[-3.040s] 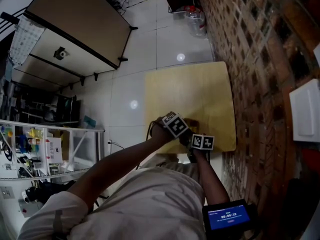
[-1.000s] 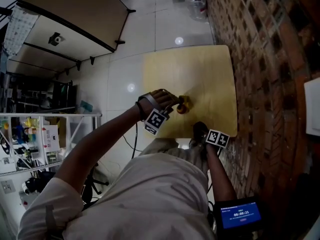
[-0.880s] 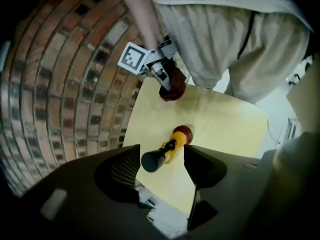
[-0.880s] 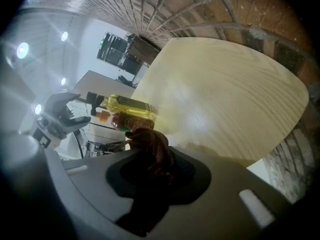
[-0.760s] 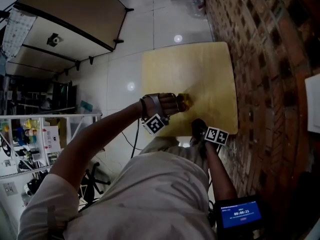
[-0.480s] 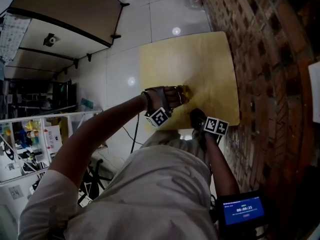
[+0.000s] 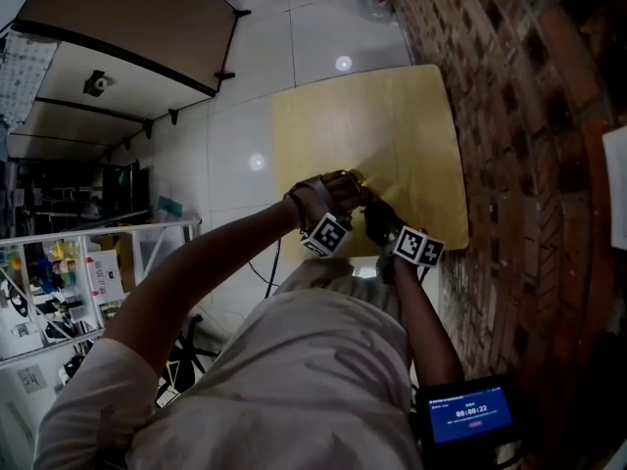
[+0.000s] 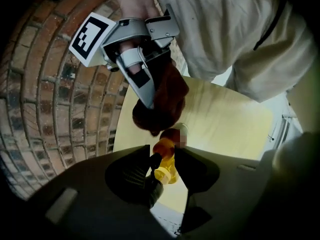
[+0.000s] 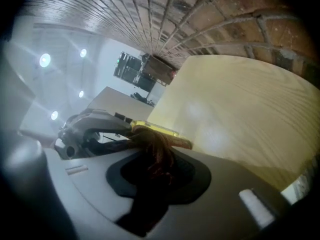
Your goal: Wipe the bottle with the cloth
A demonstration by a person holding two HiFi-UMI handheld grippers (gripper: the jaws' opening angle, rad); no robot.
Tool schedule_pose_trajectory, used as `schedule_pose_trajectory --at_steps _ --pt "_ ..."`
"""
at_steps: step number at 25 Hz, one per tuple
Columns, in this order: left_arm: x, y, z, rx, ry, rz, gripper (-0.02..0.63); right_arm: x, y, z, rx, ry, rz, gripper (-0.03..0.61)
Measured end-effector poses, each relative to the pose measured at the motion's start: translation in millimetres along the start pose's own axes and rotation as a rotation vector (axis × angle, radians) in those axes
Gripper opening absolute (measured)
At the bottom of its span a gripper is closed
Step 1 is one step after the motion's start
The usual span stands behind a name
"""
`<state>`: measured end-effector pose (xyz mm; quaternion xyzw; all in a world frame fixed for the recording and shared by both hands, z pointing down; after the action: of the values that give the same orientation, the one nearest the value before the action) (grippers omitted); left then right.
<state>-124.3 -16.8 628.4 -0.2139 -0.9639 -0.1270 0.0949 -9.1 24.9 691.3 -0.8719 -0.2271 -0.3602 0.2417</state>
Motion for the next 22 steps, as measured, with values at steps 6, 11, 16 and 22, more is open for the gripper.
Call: schedule_pose_trajectory --at_steps 6,11,16,22 --pt "-12.4 7.4 3.2 -0.012 -0.018 0.072 0.172 -31.1 22.2 -0.7 0.126 -0.003 0.01 0.083" --pt "-14.7 17.5 6.1 -0.017 -0.013 0.089 0.172 -15.9 17.7 -6.0 0.131 -0.072 0.015 0.083" --pt "-14.9 18.6 9.8 -0.005 -0.001 0.091 0.173 -13.5 20.3 -6.5 0.154 -0.104 0.087 0.084" --pt "-14.9 22.8 16.1 -0.002 0.018 0.069 0.175 -1.1 23.9 -8.2 0.115 -0.195 0.069 0.083"
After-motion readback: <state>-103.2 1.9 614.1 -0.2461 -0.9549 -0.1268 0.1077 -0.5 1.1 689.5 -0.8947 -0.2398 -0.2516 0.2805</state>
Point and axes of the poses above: the fingertips, and each gripper's own axes: z backward along the fingers, x to its right, y out of its top, the point moved 8 cm from there along z, backward along the fingers, and after that the axes turned 12 degrees about -y, right-handed, at the moved point
